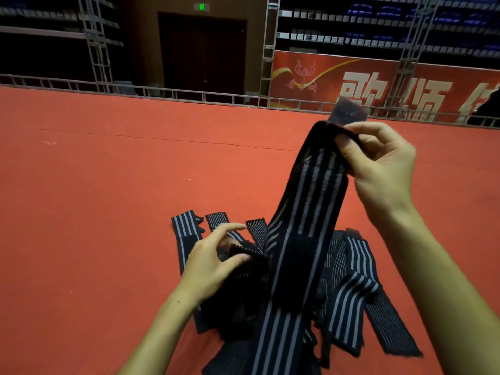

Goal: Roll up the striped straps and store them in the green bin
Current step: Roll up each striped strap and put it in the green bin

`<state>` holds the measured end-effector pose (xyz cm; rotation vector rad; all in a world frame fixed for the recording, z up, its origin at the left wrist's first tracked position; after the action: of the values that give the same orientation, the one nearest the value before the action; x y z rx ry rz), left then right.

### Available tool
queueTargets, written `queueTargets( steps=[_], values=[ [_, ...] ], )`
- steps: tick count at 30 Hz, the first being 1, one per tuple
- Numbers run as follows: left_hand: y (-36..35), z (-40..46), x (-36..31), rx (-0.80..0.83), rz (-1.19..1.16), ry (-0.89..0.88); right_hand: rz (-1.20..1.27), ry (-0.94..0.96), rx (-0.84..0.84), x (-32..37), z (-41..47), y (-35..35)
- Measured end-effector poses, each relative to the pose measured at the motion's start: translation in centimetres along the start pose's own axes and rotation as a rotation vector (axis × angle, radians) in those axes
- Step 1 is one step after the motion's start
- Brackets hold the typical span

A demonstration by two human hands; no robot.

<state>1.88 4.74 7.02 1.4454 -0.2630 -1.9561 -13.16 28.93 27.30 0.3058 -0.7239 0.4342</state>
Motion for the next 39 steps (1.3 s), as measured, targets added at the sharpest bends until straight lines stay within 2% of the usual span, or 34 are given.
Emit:
queueTargets(
  steps=[3,6,8,13,17,23,27,39],
  values=[
    [1.8,-0.8,2.7,-0.076,0.112,0.087,-0.010,0.027,-0.055,0.5,1.3,1.6],
    [3.3,-1.4,4.0,-0.130,0.234,0.165,-0.009,0.040,-0.031,1.0,2.5,2.0],
    [3.4,-1.1,3.1,-0.118,0.272,0.132,-0.013,0.049,0.004,1.5,3.2,1.7],
    [0.6,2.0,-1.7,0.038,0.033,-0.040,-0.011,0.077,0.061,3.3,4.4,0.9],
    [-3.0,5.2,-2.8,0.221,-0.097,-0.008,-0.012,0.100,0.085,5.6,5.6,1.3],
    [-5.6,6.4,-1.5,0.319,-0.193,0.020,-0.062,0.108,0.022,7.6,7.3,4.6],
    [-5.1,5.6,-1.3,0.301,-0.321,0.004,-0.123,0.093,-0.042,7.1,7.7,6.7],
    [-2.4,4.7,-0.5,0.170,-0.264,0.035,-0.145,0.106,-0.030,7.5,8.0,5.8]
  ],
)
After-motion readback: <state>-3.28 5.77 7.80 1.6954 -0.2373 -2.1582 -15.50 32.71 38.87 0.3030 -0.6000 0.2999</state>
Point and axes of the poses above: each hand's wrist, its own z-axis towards the middle knuckle, its own y-axis out of the back of the hand, x = y × z, the point moved 9 cm from there along z, towards the middle knuckle, and after that the axes turned 13 degrees about x, right-handed, at the moved point
